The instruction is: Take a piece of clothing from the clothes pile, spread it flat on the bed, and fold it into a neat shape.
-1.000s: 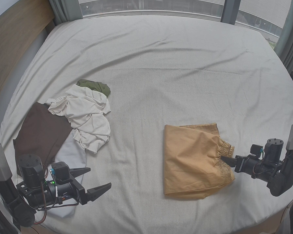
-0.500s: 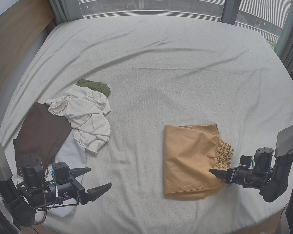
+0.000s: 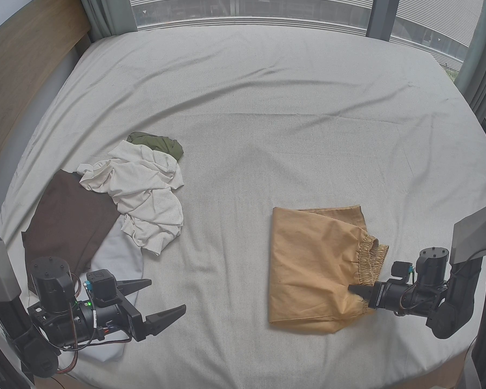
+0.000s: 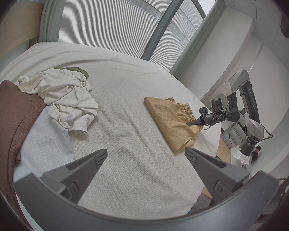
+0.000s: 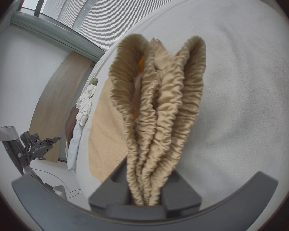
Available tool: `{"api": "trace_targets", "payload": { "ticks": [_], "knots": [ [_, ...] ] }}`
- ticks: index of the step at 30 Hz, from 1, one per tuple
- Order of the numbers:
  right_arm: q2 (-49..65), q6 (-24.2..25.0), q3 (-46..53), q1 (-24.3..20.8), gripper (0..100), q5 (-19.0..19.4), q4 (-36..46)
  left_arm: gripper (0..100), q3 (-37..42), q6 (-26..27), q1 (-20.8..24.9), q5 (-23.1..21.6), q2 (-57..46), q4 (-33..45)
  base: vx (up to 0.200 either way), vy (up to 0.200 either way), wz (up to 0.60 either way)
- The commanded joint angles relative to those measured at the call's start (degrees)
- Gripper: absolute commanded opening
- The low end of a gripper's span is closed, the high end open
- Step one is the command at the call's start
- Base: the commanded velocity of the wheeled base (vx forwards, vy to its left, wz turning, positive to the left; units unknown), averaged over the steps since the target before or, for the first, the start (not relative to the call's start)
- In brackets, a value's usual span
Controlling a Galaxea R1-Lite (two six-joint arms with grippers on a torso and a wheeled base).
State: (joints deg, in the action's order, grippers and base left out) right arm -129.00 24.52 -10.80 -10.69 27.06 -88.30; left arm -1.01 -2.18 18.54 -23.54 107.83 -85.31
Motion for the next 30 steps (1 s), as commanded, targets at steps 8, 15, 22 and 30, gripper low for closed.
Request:
{"api": "trace_targets", "payload": {
  "ticks": [8, 15, 22, 30],
  "knots": [
    [15.4, 2.5, 2.8, -3.2, 0, 5.5, -0.1, 100, 1.0, 0.0, 0.1, 0.1, -0.3, -0.1, 0.0, 0.0, 0.0],
    [20.5, 5.0, 0.5, -5.5, 0, 5.6, 0.0, 100, 1.0, -0.7, 0.1, 0.2, -0.2, 0.0, 0.0, 0.0, 0.0],
    [21.7, 4.7, -3.7, -6.7, 0, 5.7, 0.1, 100, 1.0, -0.8, 0.1, 0.2, -0.6, -0.1, 0.0, 0.0, 0.0],
    [21.7, 4.8, -8.5, -7.8, 0, 5.8, 0.1, 100, 1.0, -0.8, 0.1, 0.2, -0.4, 0.0, 0.0, 0.0, 0.0]
  ]
}}
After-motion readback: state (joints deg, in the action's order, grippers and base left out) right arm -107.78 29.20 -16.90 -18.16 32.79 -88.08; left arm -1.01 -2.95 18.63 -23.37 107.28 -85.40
